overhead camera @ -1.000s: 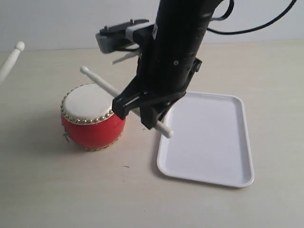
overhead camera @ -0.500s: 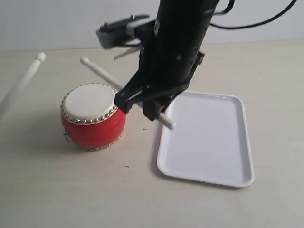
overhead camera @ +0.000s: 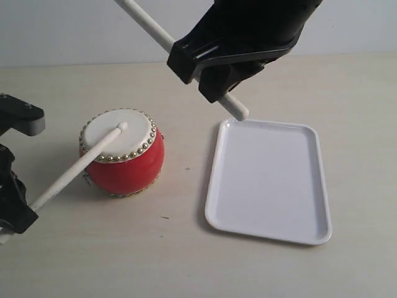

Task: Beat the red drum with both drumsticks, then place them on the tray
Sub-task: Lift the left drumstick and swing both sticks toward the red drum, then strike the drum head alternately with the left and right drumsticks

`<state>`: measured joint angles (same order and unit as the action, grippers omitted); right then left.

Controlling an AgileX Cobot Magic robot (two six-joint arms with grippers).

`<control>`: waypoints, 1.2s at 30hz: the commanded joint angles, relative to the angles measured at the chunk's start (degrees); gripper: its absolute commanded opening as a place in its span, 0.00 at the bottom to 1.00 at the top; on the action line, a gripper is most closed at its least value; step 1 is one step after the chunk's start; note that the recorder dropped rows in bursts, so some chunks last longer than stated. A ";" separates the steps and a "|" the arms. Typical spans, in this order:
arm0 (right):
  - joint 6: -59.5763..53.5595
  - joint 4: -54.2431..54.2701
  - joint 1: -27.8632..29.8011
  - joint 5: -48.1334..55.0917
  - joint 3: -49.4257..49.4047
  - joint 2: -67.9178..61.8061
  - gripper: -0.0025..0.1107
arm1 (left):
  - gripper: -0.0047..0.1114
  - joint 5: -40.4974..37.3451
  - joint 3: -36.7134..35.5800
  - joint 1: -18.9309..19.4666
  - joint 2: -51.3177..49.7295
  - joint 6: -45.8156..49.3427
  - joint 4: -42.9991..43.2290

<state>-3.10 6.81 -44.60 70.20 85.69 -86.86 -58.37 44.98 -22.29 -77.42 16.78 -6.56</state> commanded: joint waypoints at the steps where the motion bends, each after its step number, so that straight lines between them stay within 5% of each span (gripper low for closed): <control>1: 0.23 -0.35 -0.01 -0.24 -0.37 -0.39 0.02 | 0.04 0.58 1.03 -0.18 -0.15 -0.86 -0.16; 10: 0.23 1.73 -0.01 -0.24 -8.47 -8.83 0.02 | 0.04 -1.05 1.60 11.19 19.87 -5.59 2.57; 14: -2.21 3.22 -0.01 -0.24 -12.08 -16.86 0.02 | 0.04 -1.93 1.60 11.56 25.38 -5.46 2.57; 20: -2.77 0.34 -0.01 -0.24 -8.86 -16.60 0.02 | 0.04 -3.59 1.60 6.54 22.84 -4.12 2.57; 27: -1.06 -0.16 -0.01 -0.24 -1.33 -2.96 0.02 | 0.04 -5.68 1.49 -2.18 5.28 -0.85 2.88; 32: -0.22 -0.25 -0.01 -0.24 -0.10 3.73 0.02 | 0.04 -5.72 2.88 -2.41 -8.22 -0.70 2.47; 36: -0.22 -0.37 -0.01 -0.24 -0.10 4.88 0.02 | 0.04 -8.37 6.71 -2.41 -8.20 -0.70 1.28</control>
<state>-3.50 6.94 -44.60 70.05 85.35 -82.42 -64.69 49.16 -24.30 -86.63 15.93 -4.15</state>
